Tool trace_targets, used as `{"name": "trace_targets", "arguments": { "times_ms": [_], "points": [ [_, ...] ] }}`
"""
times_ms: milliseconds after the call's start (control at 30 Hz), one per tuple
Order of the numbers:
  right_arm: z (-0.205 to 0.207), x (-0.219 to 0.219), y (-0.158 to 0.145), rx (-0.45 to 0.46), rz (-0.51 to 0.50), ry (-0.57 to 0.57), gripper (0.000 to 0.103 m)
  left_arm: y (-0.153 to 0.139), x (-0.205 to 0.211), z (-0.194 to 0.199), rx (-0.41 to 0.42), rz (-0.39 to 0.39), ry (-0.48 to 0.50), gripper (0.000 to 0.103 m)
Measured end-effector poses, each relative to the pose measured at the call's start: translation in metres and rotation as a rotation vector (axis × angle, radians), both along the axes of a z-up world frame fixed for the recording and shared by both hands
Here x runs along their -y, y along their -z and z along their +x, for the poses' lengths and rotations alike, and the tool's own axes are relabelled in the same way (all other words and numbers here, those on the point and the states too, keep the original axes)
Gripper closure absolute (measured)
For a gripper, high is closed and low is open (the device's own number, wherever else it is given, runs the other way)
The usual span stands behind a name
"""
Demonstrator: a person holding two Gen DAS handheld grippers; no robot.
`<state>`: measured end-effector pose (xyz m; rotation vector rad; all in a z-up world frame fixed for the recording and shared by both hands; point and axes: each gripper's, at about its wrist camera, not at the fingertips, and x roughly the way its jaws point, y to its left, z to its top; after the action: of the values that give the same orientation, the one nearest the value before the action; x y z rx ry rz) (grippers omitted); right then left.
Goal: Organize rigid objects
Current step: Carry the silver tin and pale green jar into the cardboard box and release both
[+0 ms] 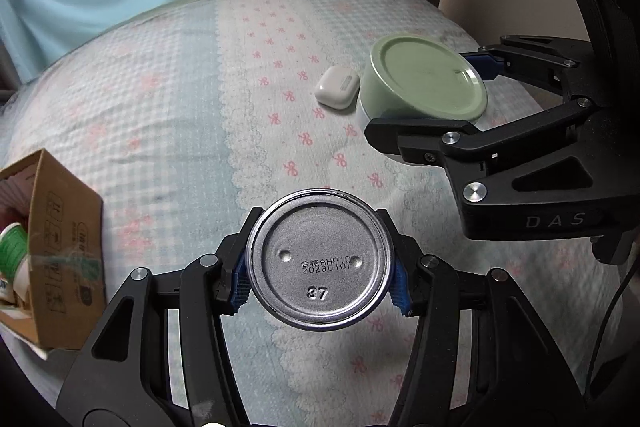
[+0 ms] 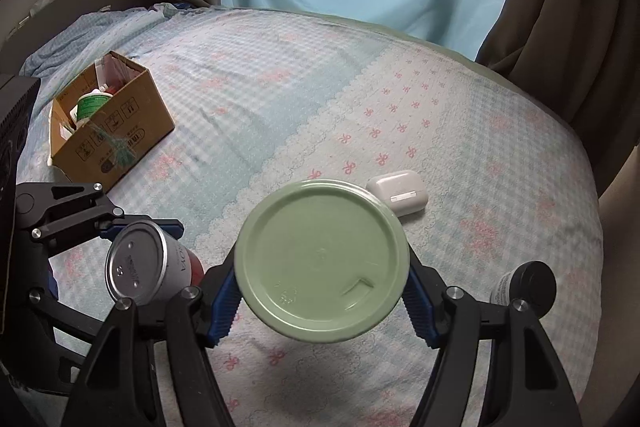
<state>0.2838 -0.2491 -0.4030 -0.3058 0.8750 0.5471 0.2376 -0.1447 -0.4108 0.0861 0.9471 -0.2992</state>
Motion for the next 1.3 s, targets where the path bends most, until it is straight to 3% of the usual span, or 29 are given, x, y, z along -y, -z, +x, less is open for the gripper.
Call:
{"name": "trace_targets", "arguments": {
  "times_ms": [433, 633, 1000, 1300],
  "points": [
    [-0.06, -0.02, -0.151, 0.014, 0.023, 0.095, 0.037, -0.151, -0.079, -0.04, 0.01, -0.069, -0.12, 0.053],
    [-0.076, -0.055, -0.19, 0.018, 0.044, 0.11, 0.037, -0.203, -0.14, -0.05, 0.059, -0.063, -0.179, 0.053],
    [-0.081, -0.167, -0.219, -0.031, 0.126, 0.174, 0.037, -0.222, -0.279, -0.053, 0.056, -0.091, -0.224, 0.053],
    [-0.064, -0.269, -0.209, -0.089, 0.16, 0.275, 0.037, -0.197, -0.387, -0.03, 0.007, -0.065, -0.145, 0.053]
  ]
}}
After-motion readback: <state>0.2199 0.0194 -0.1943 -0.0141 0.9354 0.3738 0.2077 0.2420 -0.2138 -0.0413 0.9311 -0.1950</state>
